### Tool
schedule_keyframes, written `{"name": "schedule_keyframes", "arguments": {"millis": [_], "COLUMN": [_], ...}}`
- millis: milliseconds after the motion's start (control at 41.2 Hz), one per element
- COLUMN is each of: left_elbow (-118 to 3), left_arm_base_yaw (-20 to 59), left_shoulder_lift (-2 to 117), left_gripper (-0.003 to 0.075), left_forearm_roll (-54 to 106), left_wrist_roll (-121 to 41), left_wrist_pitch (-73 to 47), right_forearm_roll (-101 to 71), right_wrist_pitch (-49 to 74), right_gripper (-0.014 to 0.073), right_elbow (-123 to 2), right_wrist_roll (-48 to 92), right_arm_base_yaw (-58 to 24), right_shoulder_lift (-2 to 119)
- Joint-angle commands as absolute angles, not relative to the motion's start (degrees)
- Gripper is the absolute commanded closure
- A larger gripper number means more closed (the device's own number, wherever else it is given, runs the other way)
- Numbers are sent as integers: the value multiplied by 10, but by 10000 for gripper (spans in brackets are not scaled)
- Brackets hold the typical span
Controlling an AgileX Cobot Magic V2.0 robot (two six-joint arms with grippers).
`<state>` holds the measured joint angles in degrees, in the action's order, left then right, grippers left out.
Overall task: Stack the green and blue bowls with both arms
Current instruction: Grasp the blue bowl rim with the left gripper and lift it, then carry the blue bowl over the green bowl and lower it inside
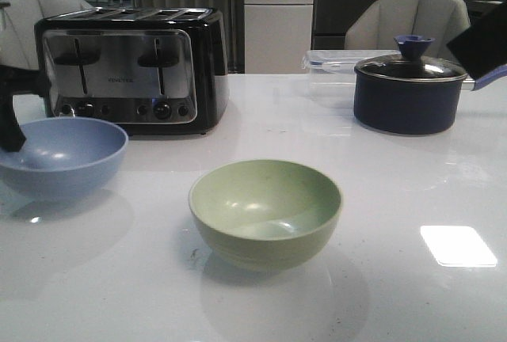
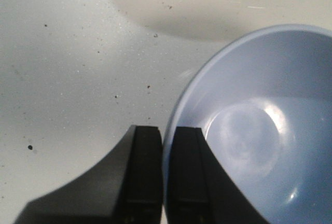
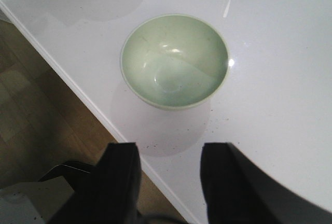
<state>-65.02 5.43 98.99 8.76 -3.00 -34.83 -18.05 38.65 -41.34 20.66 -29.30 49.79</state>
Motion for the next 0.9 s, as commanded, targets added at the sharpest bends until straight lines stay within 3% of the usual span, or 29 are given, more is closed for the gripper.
{"name": "schedule_keyframes", "arguments": {"millis": [0,291,606,873], "left_elbow": [-690,-800,-822,-822], "left_arm_base_yaw": [78,201,335,359], "left_shoulder_lift": [928,892,897,945], "left_gripper": [627,627,627,627], "left_forearm_roll": [106,117,135,138], "left_wrist_roll": [-54,-88,-88,-88], "left_wrist_pitch": [-367,-490,-446,-447], "right_forearm_roll": [-186,-186,-186,-186], "right_wrist_pitch": [354,354,354,354], "right_gripper": [197,197,197,197], "right_elbow": [-430,-430,-430,-430], "right_wrist_roll": [214,214,214,214], "right_arm_base_yaw": [-294,-294,-294,-294], "right_shoulder_lift": [491,491,491,491]}}
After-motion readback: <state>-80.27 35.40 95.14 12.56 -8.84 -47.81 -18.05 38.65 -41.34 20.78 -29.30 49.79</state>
